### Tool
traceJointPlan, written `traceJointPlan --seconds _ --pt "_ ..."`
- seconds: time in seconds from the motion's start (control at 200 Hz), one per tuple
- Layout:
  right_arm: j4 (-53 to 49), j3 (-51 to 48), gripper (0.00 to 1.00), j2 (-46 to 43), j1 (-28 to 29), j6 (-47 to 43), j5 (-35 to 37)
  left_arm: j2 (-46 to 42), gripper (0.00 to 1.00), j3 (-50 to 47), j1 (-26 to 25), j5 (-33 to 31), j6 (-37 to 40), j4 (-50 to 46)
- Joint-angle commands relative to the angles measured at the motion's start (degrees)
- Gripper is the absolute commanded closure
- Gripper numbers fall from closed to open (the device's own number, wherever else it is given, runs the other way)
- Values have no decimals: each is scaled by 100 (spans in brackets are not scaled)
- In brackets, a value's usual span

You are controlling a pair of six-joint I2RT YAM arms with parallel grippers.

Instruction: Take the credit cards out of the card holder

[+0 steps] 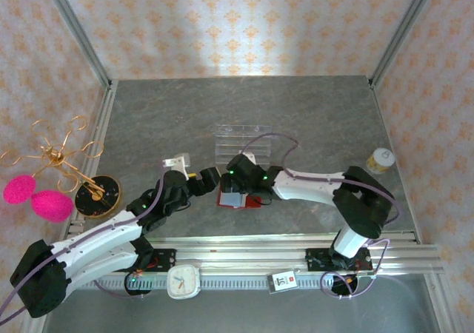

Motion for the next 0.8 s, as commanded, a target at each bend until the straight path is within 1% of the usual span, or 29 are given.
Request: traceJointPlan --seconds 0.0,0.38,0.516,0.611,0.681,0.761,0.796 --pt "-316 239 14 214 146 -81 530 -111 2 -115 24 -261 159 -330" --pt "-589 237 16 915 468 -283 807 -118 2 -293 33 -112 133 -163" --pt "-429 5 27 826 480 -222 746 -38 7 -305 38 -31 127 -139" --pt "-302 -152 39 698 483 -202 695 89 15 -343 33 103 82 20" --pt "-174 -273 44 575 483 -215 657 220 21 -366 38 267 39 210" --pt "51 -422 56 436 478 -240 598 427 29 -366 33 470 9 469" --pt "132 -468 58 391 481 -257 572 525 31 -366 33 565 -13 582"
